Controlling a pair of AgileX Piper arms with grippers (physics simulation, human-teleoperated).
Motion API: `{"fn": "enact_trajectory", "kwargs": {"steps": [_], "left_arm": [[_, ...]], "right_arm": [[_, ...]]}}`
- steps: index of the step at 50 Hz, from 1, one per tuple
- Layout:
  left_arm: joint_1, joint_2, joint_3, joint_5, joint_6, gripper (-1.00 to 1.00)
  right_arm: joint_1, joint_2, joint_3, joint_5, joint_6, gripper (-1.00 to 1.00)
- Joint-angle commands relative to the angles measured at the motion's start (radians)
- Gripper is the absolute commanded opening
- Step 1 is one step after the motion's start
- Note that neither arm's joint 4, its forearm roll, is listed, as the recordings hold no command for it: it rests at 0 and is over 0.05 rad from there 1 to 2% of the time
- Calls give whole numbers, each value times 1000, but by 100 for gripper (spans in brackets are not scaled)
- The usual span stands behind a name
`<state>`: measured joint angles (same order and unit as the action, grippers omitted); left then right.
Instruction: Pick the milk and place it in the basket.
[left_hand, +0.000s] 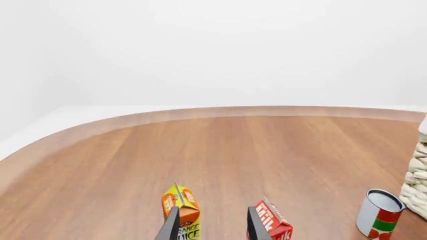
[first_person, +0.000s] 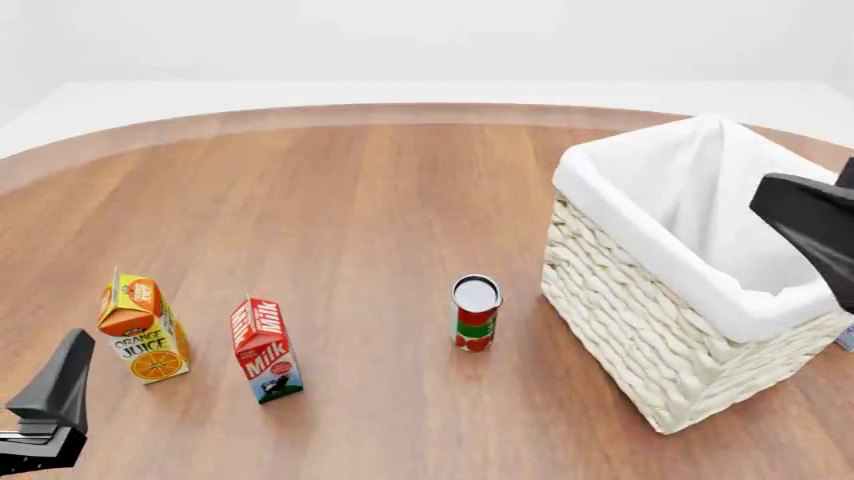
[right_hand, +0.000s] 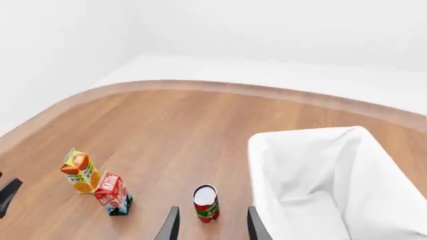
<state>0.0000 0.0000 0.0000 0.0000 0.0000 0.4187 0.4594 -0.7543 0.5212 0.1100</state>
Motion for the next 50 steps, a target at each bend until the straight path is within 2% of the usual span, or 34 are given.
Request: {"fn": "enact_trajectory", "kwargs": {"steps": [1,12,13,14,15,16,20,23,24,32,37,41,43,49,50], "left_arm": [[0,0,0,0,0,100],[0,0,0,0,0,100],[0,0,0,0,0,100],[0,0,0,0,0,100],[0,0,0,0,0,100],[0,0,0,0,0,100],[0,0,0,0,0,100],[0,0,0,0,0,100],[0,0,0,0,0,100],[0,0,0,0,0,100],[0,0,0,0,0,100],[0,0,0,0,0,100],[0,0,0,0,0,100],[0,0,0,0,0,100],[0,0,0,0,0,100]], "right_arm": [[102,160,-87,13,101,100],[204,315,-185,26,203,100],[245,350,-195,16,277,100],[245,351,-195,16,277,100],[244,379,-208,34,306,100],[244,380,-208,34,306,100],[264,436,-260,63,374,100],[257,473,-314,105,393,100],[267,486,-321,110,420,100],[289,580,-445,166,463,100],[322,661,-489,189,526,100],[333,706,-541,216,538,100],[351,740,-574,234,571,100],[345,821,-694,307,580,100],[366,838,-701,312,612,100]]}}
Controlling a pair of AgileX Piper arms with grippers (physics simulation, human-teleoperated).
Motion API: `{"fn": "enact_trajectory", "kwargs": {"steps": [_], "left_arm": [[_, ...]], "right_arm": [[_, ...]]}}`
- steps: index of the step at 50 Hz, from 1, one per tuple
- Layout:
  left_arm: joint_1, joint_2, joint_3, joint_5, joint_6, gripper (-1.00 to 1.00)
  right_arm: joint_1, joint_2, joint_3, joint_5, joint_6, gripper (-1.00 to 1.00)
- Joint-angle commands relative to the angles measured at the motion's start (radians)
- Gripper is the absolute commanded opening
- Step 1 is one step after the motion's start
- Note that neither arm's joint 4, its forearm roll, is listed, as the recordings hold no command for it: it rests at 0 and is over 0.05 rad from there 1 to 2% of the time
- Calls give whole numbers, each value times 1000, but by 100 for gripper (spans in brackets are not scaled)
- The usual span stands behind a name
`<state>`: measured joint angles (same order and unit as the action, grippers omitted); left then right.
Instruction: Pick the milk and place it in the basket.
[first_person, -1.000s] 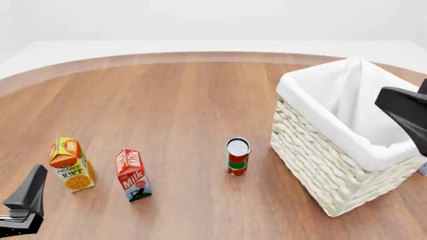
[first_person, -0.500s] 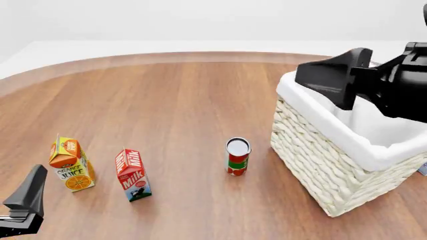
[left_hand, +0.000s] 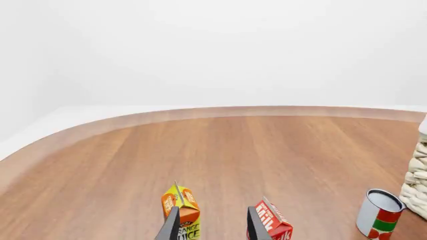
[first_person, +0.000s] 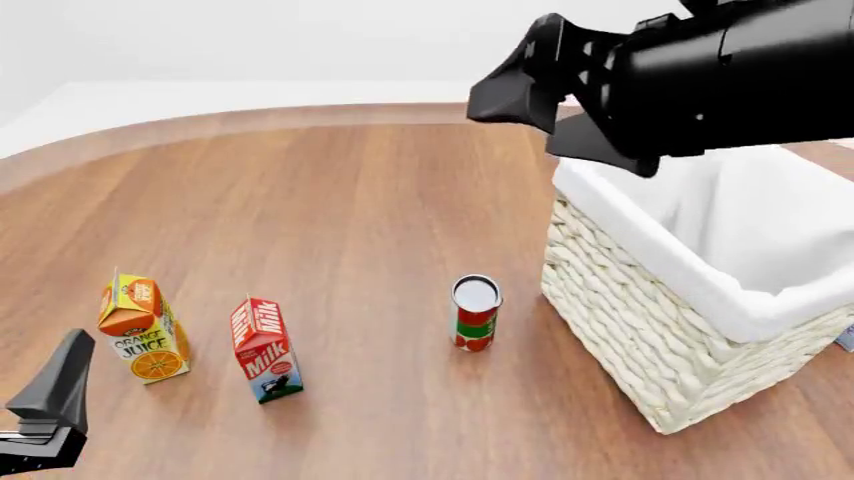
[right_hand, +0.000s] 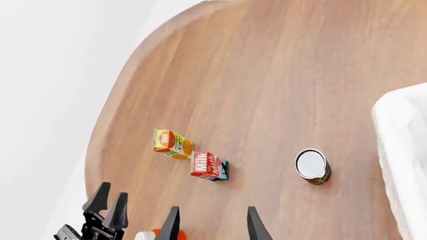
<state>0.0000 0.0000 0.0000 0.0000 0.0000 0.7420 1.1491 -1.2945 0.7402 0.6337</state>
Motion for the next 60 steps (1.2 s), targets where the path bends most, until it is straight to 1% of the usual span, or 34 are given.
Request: {"fn": "enact_trajectory", "kwargs": {"steps": [1,2,4,5,6,7,9,11,12,15,17,19,21,22,23,25,28,29,32,33,36,37,43,47,51,60], "left_arm": [[0,0,0,0,0,100],[0,0,0,0,0,100],[0,0,0,0,0,100],[0,0,0,0,0,100],[0,0,0,0,0,100],[0,0,0,0,0,100],[0,0,0,0,0,100],[0,0,0,0,0,100],[0,0,0,0,0,100],[0,0,0,0,0,100],[0,0,0,0,0,100],[0,0,0,0,0,100],[0,0,0,0,0,100],[0,0,0,0,0,100],[0,0,0,0,0,100],[0,0,0,0,0,100],[0,0,0,0,0,100],[0,0,0,0,0,100],[0,0,0,0,0,100],[0,0,0,0,0,100],[0,0,0,0,0,100],[0,0,0,0,0,100],[0,0,0,0,0,100],[0,0,0,0,0,100],[0,0,0,0,0,100],[0,0,0,0,0,100]], "right_arm": [[47,162,-176,103,92,100],[37,181,-215,124,80,100],[36,212,-251,154,80,100],[37,230,-291,163,74,100],[41,243,-296,172,87,100],[29,262,-324,192,77,100],[33,273,-345,198,82,100],[48,299,-377,211,104,100],[46,313,-401,222,100,100],[55,360,-446,263,110,100],[42,397,-499,301,92,100],[60,418,-523,313,105,100],[46,457,-580,358,75,100],[46,458,-582,359,75,100],[60,478,-595,369,88,100],[58,492,-608,385,83,100],[80,526,-632,410,100,100],[74,540,-653,428,88,100],[84,570,-697,451,94,100],[102,603,-725,477,99,100],[109,614,-732,479,101,100],[180,705,-744,480,104,100],[206,730,-756,480,121,100],[211,745,-764,480,121,100],[234,755,-753,479,137,100],[259,773,-758,480,143,100]]}}
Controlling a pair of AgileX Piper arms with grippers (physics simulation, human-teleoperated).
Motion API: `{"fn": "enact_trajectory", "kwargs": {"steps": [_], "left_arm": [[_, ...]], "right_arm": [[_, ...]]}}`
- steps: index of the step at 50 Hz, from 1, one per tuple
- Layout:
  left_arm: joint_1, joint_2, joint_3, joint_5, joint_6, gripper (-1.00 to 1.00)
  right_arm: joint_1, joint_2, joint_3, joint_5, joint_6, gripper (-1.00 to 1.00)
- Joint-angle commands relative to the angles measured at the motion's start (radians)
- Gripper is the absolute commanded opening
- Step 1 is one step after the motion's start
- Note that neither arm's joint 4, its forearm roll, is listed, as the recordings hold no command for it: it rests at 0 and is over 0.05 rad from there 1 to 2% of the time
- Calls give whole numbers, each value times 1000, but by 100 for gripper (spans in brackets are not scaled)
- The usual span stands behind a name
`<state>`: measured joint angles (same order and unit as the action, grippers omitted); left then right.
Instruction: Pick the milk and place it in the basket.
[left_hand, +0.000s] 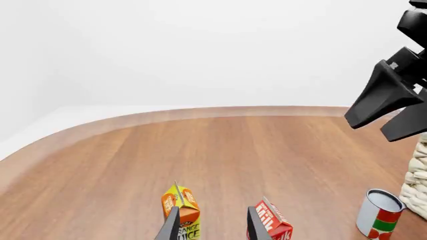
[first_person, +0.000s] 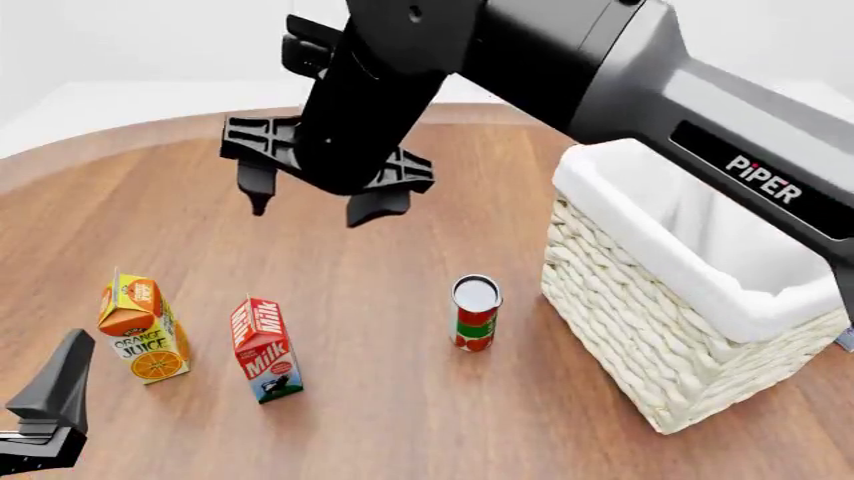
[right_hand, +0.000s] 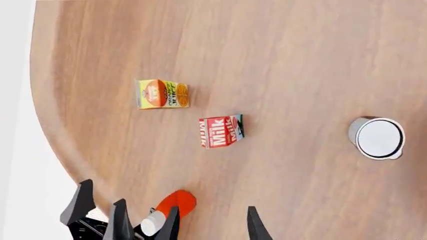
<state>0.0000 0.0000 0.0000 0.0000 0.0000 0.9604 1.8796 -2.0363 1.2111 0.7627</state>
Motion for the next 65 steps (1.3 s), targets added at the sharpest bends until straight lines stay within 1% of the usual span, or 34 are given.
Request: {"fn": "enact_trajectory", "kwargs": {"steps": [1,10,14,21,23,24,37,45,47,50,53,54,59,60,63,65], "left_arm": [[0,0,0,0,0,100],[0,0,0,0,0,100],[0,0,0,0,0,100],[0,0,0,0,0,100],[0,0,0,0,0,100],[0,0,0,0,0,100],[0,0,0,0,0,100],[0,0,0,0,0,100],[0,0,0,0,0,100],[0,0,0,0,0,100],[0,0,0,0,0,100],[0,0,0,0,0,100],[0,0,0,0,0,100],[0,0,0,0,0,100],[0,0,0,0,0,100],[0,0,0,0,0,100]], "right_arm": [[45,44,-15,9,17,100],[62,61,-19,9,20,100],[78,68,-20,8,32,100],[84,84,-27,7,38,100],[74,93,-28,8,24,100],[82,98,-34,8,34,100],[83,143,-56,7,22,100],[80,160,-44,-6,20,100],[67,171,-61,3,4,100],[69,177,-64,2,6,100],[62,192,-72,1,-5,100],[70,193,-66,-5,4,100],[65,214,-79,-6,-7,100],[73,211,-61,-20,5,100],[67,225,-61,-24,-3,100],[74,228,-53,-35,4,100]]}}
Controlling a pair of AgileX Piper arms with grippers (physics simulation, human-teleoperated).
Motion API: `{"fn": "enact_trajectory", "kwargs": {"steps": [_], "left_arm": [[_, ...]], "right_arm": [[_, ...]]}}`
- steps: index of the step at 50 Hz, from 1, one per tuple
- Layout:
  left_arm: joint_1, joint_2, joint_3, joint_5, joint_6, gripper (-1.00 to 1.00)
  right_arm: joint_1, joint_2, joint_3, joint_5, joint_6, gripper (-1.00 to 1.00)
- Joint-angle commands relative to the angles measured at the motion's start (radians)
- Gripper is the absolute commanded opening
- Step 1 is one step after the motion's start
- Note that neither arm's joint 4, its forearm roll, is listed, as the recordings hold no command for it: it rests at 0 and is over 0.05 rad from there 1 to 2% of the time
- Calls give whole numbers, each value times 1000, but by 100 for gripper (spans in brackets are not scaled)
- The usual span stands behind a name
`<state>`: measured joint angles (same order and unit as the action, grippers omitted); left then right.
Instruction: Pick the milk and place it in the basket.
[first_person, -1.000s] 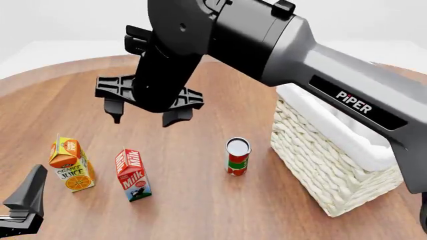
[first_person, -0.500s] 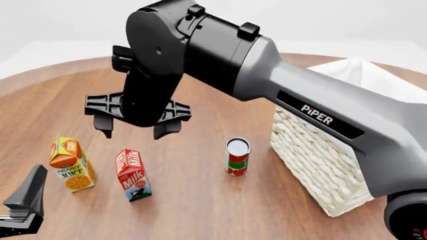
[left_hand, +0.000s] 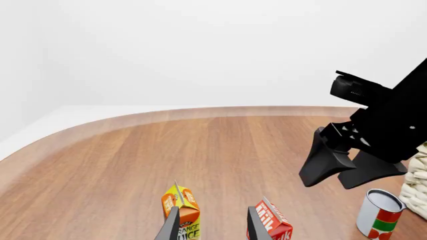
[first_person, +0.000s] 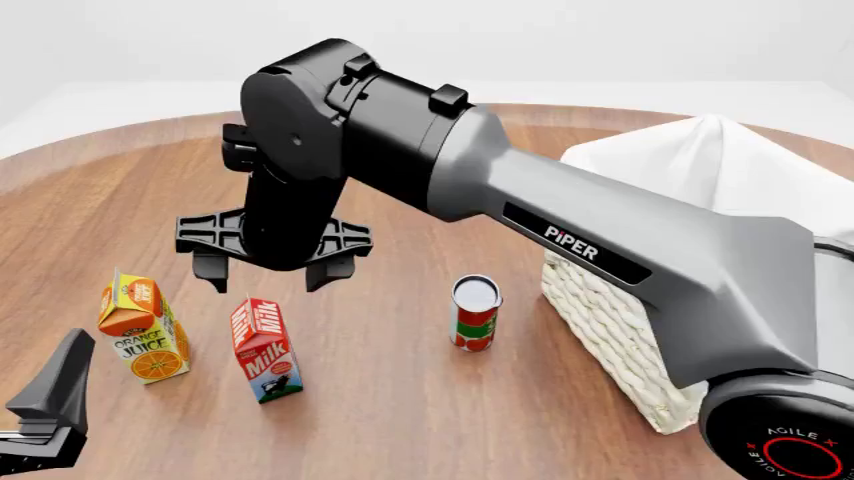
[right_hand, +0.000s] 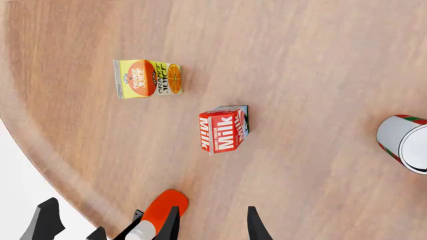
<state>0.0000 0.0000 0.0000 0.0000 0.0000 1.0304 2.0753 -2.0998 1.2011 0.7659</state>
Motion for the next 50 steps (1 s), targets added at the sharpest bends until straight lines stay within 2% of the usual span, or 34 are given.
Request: {"fn": "enact_trajectory", "kwargs": {"steps": [1,5,13,24,28,39,50], "left_arm": [[0,0,0,0,0,100],[0,0,0,0,0,100],[0,0,0,0,0,100],[0,0,0,0,0,100],[0,0,0,0,0,100],[0,0,0,0,0,100],[0,0,0,0,0,100]], "right_arm": [[1,39,5,-24,-4,100],[-10,56,-12,-18,-19,100],[1,61,17,-53,-8,100],[9,81,0,-58,-5,100],[0,103,-34,-42,-24,100],[5,113,-36,-55,-25,100],[-4,180,-136,-15,-45,100]]}}
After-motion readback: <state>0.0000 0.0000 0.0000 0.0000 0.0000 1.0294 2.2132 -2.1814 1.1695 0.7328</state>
